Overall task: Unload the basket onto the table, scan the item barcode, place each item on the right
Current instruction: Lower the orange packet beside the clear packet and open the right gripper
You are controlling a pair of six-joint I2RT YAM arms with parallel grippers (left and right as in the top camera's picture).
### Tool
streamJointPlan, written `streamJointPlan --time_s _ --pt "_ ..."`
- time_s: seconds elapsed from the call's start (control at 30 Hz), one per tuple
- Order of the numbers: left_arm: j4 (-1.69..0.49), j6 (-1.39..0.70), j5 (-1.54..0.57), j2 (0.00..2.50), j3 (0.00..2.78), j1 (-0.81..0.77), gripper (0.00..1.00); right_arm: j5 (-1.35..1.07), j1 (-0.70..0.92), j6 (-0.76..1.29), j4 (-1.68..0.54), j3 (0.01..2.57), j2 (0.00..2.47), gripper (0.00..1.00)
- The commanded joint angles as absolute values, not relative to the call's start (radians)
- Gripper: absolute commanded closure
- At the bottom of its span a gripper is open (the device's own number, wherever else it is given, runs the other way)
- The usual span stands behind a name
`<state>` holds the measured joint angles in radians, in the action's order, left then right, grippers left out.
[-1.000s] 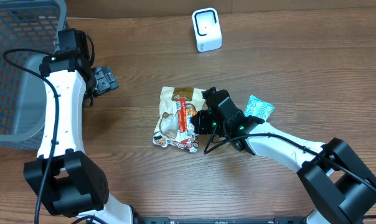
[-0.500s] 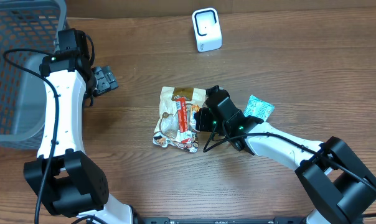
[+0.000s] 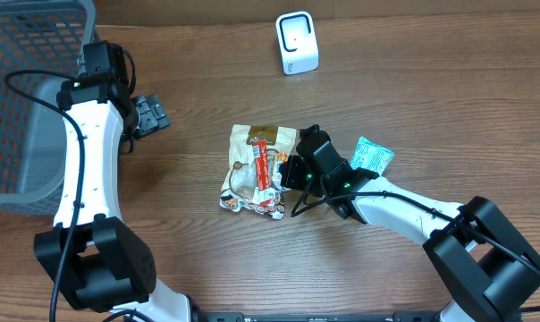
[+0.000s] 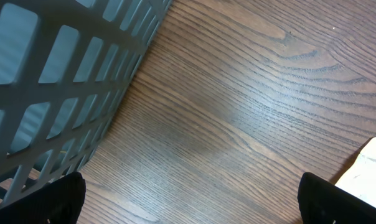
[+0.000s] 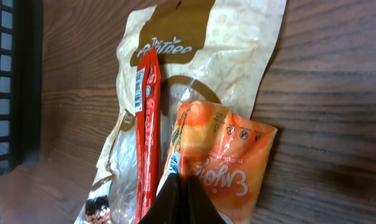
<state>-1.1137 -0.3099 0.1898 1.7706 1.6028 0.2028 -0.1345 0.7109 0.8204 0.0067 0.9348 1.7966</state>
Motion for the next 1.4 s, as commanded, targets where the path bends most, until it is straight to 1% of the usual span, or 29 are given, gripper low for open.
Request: streamJointPlan --time_s 0.0,0.2,0.37,0.53,0.73,0.87,1.1,1.13,1.2,1.37 --pt "-1.114 -0.292 0.183 1.745 1.618 0.202 0.00 -0.191 0.677 0.842 0.006 0.922 1.803 0.96" --pt "-1.114 -0.292 0.183 1.745 1.618 0.202 0.00 -0.273 0.624 0.838 -0.027 0.922 1.803 0.96" --pt "-1.114 -0.292 0.183 1.745 1.618 0.202 0.00 -0.305 0.616 0.838 -0.056 0.916 1.803 0.96" --pt "-1.114 -0.292 0.183 1.745 1.618 0.202 0.00 -0.347 0.613 0.839 0.055 0.883 1.803 0.96" --pt "-1.114 -0.292 0.183 1.745 1.618 0.202 0.00 -0.367 0.593 0.839 0.087 0.868 1.803 0.96" --pt "-1.114 -0.292 0.183 1.745 1.618 0.202 0.00 -0.398 0.578 0.854 0.192 0.806 1.803 0.96" --pt "-1.114 -0.292 0.183 1.745 1.618 0.202 0.00 -0.421 0.563 0.834 0.209 0.784 1.803 0.96" --pt "-1.114 -0.292 0.183 1.745 1.618 0.202 0.00 -0.421 0.563 0.834 0.208 0.784 1.803 0.91" --pt "-1.114 -0.292 0.183 1.745 1.618 0.202 0.00 -0.421 0.563 0.834 0.208 0.784 1.803 0.85" --pt "-1.114 -0.292 0.183 1.745 1.618 0.202 0.00 -0.421 0.563 0.833 0.208 0.784 1.801 0.75"
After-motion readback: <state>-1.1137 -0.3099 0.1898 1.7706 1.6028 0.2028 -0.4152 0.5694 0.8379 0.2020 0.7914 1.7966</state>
